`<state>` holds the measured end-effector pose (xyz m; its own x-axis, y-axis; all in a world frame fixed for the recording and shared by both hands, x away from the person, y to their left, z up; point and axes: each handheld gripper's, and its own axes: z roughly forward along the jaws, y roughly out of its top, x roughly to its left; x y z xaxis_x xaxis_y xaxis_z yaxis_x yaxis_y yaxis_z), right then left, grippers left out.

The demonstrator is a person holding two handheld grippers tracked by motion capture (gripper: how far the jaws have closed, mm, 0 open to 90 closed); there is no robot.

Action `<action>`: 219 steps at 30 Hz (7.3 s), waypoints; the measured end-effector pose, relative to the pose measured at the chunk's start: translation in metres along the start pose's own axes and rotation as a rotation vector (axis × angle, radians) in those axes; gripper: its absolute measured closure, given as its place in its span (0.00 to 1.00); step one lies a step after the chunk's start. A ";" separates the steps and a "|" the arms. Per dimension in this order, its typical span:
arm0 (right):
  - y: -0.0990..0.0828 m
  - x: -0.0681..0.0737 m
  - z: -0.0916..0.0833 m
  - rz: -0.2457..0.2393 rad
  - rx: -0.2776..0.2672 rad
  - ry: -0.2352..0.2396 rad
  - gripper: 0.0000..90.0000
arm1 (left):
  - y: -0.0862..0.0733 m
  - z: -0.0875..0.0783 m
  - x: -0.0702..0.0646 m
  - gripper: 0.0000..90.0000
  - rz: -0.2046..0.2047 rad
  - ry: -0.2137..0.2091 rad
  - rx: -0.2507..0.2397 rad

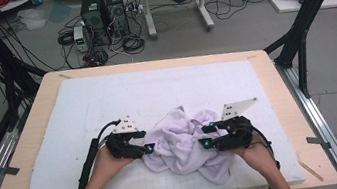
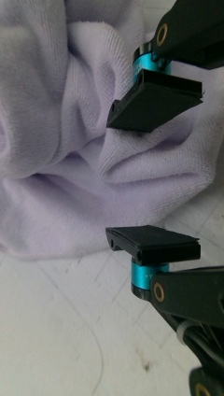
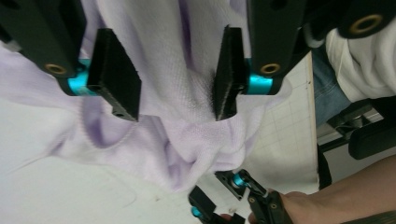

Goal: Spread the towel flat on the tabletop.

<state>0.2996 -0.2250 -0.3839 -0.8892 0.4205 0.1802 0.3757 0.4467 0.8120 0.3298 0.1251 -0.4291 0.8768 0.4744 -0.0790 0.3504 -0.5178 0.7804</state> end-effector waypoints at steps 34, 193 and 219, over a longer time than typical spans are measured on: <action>0.022 0.054 0.045 -0.112 0.004 0.193 0.86 | -0.012 -0.117 0.000 0.92 0.094 0.215 -0.043; 0.018 -0.006 0.020 -0.062 0.104 -0.131 0.94 | -0.024 -0.079 0.039 0.93 -0.109 0.158 -0.110; 0.014 -0.024 0.010 -0.045 0.031 -0.179 0.67 | -0.007 -0.070 0.043 0.60 -0.112 0.190 -0.108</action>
<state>0.3289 -0.2213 -0.3821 -0.8457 0.5322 0.0398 0.3468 0.4912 0.7990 0.3418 0.1992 -0.3945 0.7534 0.6549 -0.0585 0.3957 -0.3805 0.8359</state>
